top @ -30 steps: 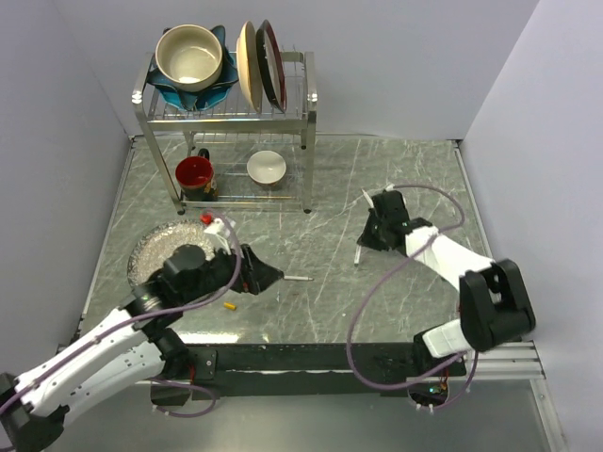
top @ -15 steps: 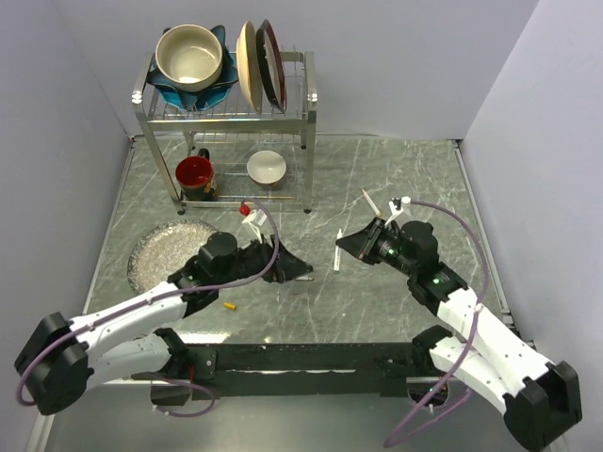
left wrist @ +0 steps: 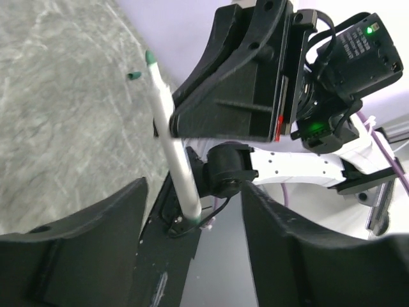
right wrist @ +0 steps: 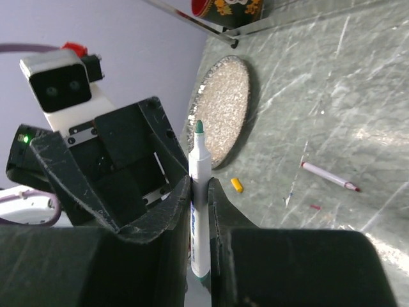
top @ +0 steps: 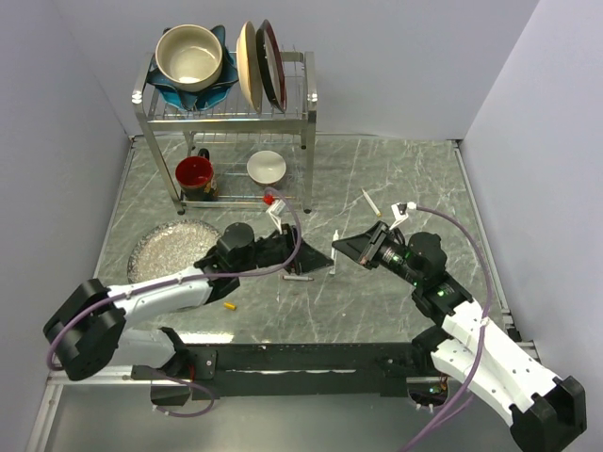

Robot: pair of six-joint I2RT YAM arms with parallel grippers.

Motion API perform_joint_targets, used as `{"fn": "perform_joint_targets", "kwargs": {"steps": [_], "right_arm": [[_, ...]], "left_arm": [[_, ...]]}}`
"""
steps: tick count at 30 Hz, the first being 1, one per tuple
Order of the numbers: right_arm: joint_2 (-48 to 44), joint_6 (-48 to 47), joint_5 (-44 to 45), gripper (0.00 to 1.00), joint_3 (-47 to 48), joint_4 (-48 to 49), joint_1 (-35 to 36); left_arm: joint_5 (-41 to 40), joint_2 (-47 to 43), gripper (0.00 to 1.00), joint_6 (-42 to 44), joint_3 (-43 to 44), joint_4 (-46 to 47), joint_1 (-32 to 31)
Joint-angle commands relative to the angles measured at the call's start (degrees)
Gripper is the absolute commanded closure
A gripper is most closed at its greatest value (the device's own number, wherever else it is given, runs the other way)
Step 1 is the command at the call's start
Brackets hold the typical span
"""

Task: Insert the pens into the pen caps

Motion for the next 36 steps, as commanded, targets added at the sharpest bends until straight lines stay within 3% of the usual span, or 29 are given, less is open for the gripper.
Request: {"fn": "perform_joint_targets", "kwargs": {"steps": [1,12,15,17,18,21,22,25,33,36], "right_arm": [[-0.83,1.49,-1.21,1.00,-0.33,4.61,1.04],[-1.80,1.93,-0.25,1.00,-0.59,4.88,1.84],[-1.62,2.02,-0.34,1.00,-0.51,5.49,2.10],[-1.54,2.02,-0.25,1.00,-0.24,5.32,2.10],[-1.36,1.67,-0.34,0.97,0.02,5.23,2.10],[-0.92,-0.96,-0.43,0.77,2.30,3.04,2.19],[-0.66,-1.75,-0.25,0.58,4.31,0.86,2.19],[-0.22,-4.74,3.52,0.37,9.31,-5.11,2.01],[1.63,-9.67,30.13,0.34,23.74,-27.35,-0.62],[1.89,-6.69,40.69,0.32,26.73,-34.04,-4.74]], "left_arm": [[2.87,3.29,0.39,-0.61,4.17,4.42,-0.86],[4.37,5.40,0.55,-0.70,4.70,5.74,-1.39],[4.72,5.66,0.62,-0.87,4.44,6.09,-1.39],[5.07,5.75,0.71,-1.13,4.09,6.79,-1.39],[5.33,5.75,0.76,-1.40,3.82,7.23,-1.39],[5.34,5.49,0.99,-1.58,3.64,6.80,-1.39],[5.08,5.14,0.99,-1.31,3.73,6.10,-1.39],[3.59,2.51,0.99,1.49,4.08,1.37,-1.39],[-7.65,-12.32,0.99,14.15,8.91,-23.50,-1.39],[-13.55,-18.82,0.99,17.14,10.23,-31.60,-1.39]]}}
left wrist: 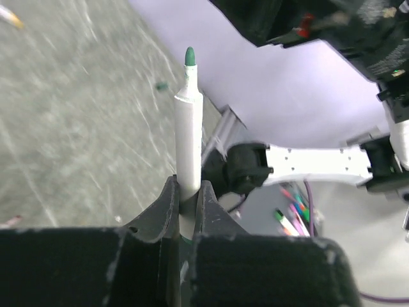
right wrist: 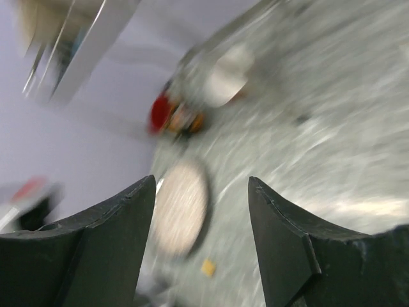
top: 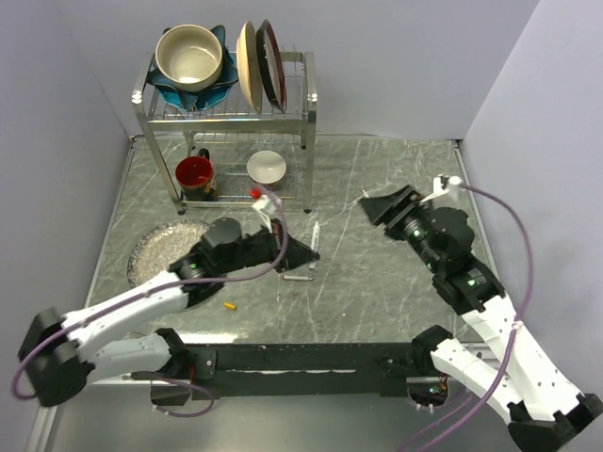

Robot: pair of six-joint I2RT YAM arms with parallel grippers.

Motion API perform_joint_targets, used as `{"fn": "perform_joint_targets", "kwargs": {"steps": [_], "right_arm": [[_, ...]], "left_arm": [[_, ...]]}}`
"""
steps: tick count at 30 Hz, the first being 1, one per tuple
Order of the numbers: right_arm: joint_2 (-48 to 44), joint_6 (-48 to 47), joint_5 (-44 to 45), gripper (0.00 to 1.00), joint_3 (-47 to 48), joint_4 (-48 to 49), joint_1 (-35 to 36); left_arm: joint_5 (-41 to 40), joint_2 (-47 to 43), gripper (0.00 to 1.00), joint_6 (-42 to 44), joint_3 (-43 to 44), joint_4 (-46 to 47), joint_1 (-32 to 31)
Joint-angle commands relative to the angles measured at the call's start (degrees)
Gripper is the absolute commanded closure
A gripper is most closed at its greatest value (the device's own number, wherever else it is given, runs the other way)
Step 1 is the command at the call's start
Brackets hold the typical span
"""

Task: Insert the pens into the pen caps

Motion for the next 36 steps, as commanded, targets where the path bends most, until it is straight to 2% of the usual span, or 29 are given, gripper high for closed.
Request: {"fn": "perform_joint_targets", "kwargs": {"steps": [1,2,5,7,10,13,15,19,24,29,36], "right_arm": [[0.39,1.53,19.35,0.33,4.40,-14.42,-5.49],[0.30,2.68,19.19,0.34,4.05,-14.96,-10.03],[0.91,4.52,19.70,0.34,2.73,-17.42,-17.78],[3.36,6.98,20.50,0.35,2.38,-21.53,-21.84],[7.40,8.05,21.64,0.36,0.81,-22.96,-28.17],[11.35,9.36,25.25,0.36,-1.56,-23.85,-33.88],[12.86,9.98,22.72,0.36,-3.24,-22.89,-39.05],[16.55,7.79,17.35,0.37,-7.37,-19.10,-45.22],[21.73,7.26,18.05,0.42,-8.60,-18.23,-49.45],[25.87,4.36,13.14,0.46,-10.45,-14.54,-53.31],[32.46,3.74,9.52,0.48,-9.66,-12.33,-54.46]], "left_arm": [[-10.17,-10.32,0.99,8.07,4.47,-14.75,-0.23],[-12.44,-11.91,0.99,9.03,4.90,-15.91,-0.23],[-16.75,-17.88,0.99,11.14,6.13,-23.01,-0.23],[-19.05,-21.49,0.99,12.29,6.75,-26.45,-0.23],[-21.69,-26.15,0.99,14.05,7.19,-32.34,-0.23],[-27.83,-30.11,0.99,15.81,6.75,-36.04,-0.14],[-32.04,-32.22,0.99,16.51,6.75,-38.49,-0.23],[-35.39,-35.03,0.99,18.00,5.35,-39.65,-0.23],[-38.92,-38.11,0.99,19.24,1.57,-39.39,-0.23],[-40.67,-40.48,0.99,18.97,1.57,-40.00,-0.23],[-43.58,-43.65,0.99,19.41,1.30,-39.57,-0.23]]}}
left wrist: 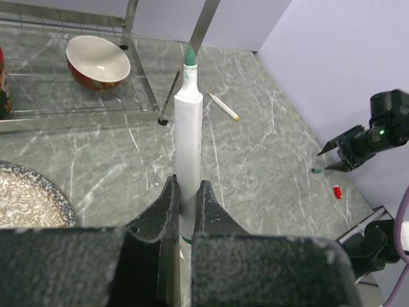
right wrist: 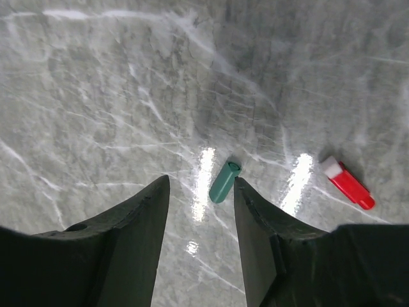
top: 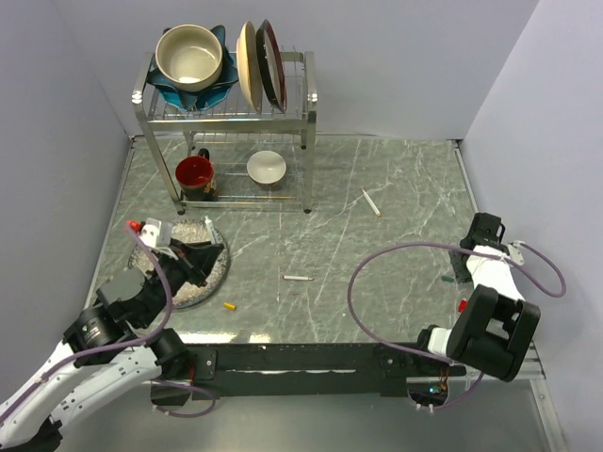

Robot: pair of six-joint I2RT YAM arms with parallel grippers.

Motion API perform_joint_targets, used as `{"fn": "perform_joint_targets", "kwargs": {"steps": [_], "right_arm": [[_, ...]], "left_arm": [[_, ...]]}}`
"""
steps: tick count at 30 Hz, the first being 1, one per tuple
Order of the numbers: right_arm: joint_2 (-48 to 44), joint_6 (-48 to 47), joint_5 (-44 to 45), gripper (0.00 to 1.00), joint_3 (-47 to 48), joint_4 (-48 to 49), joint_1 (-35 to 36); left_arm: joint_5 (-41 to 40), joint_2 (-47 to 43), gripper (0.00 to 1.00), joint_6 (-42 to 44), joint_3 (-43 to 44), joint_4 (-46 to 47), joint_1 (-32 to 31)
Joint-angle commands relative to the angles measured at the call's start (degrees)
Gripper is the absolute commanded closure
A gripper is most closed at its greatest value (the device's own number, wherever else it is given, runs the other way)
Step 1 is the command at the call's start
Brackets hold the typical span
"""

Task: Insert the pens into the pen caps

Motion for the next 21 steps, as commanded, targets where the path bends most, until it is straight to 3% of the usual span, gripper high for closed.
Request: {"fn": "perform_joint_targets", "kwargs": {"steps": [1,11,21], "right_arm": [[3.45,-0.85,-1.74,0.47,0.59,2.68,-0.56],[7.07,0.56,-1.91,0.50,-0.64,3.21,-0.74],[8.91,0.21,-1.65,0.66,-2.13,4.79,-0.74]], "left_arm": [[-2.68,-1.77,0.99,1.32,-0.31,1.33,-0.21],[-1.72,-2.04,0.99,1.49,-0.40,1.15,-0.21],[-2.68,-1.86,0.99,1.41,-0.31,0.89,-0.12]]}}
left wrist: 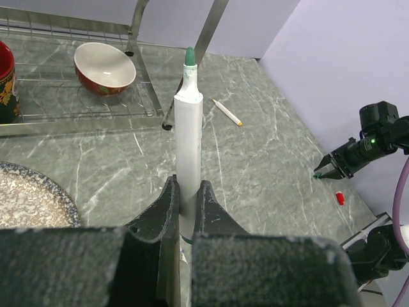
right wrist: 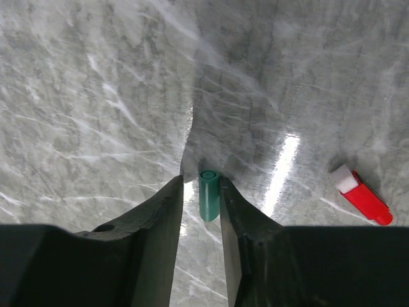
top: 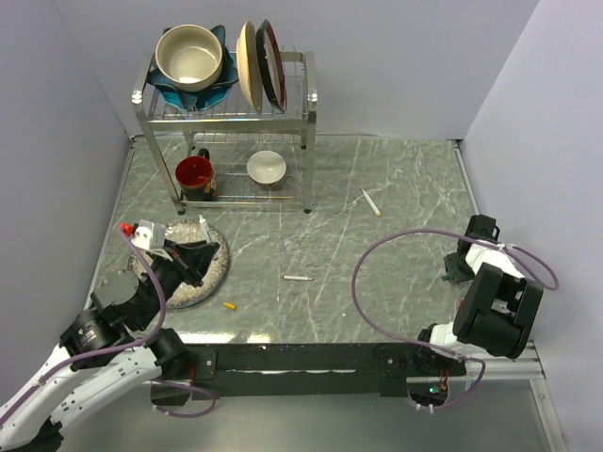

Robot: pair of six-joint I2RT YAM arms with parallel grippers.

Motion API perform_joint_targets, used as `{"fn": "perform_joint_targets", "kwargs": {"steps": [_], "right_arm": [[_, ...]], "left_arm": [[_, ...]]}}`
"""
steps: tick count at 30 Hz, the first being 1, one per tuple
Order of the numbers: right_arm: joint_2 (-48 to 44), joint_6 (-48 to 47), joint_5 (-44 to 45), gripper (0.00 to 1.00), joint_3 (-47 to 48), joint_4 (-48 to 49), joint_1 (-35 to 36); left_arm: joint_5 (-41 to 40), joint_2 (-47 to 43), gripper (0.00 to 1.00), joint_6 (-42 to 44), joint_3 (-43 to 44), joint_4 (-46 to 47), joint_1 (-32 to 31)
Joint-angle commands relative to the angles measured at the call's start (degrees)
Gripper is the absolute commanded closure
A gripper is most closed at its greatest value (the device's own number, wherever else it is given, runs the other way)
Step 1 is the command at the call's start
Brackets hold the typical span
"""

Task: Insert the pens into the pen caps

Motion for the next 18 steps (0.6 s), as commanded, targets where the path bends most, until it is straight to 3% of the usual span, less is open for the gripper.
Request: {"fn": "perform_joint_targets", "kwargs": {"steps": [1,8,12,18], "right_arm": [[1.42,0.12,0.84,0.67,-1.96,2.59,-0.45],[0.72,-4.27,-4.60,0.80,-3.27,6.97,0.42],[-0.16,-5.24,-6.28,0.82,-3.72,7.60,6.56],[-0.77,-4.54,-5.75,0.83,-1.43,7.51,23.95]], "left_arm": [[-1.17,-0.24,0.99,0.84,-0.31,0.78,-0.18],[-1.88,-0.24,0.99,0.31,-0.58,0.87,-0.18],[-0.39,0.90,0.99,0.22,-0.67,1.48,-0.10],[0.58,2.39,0.99,0.14,-0.23,0.87,-0.18]]}}
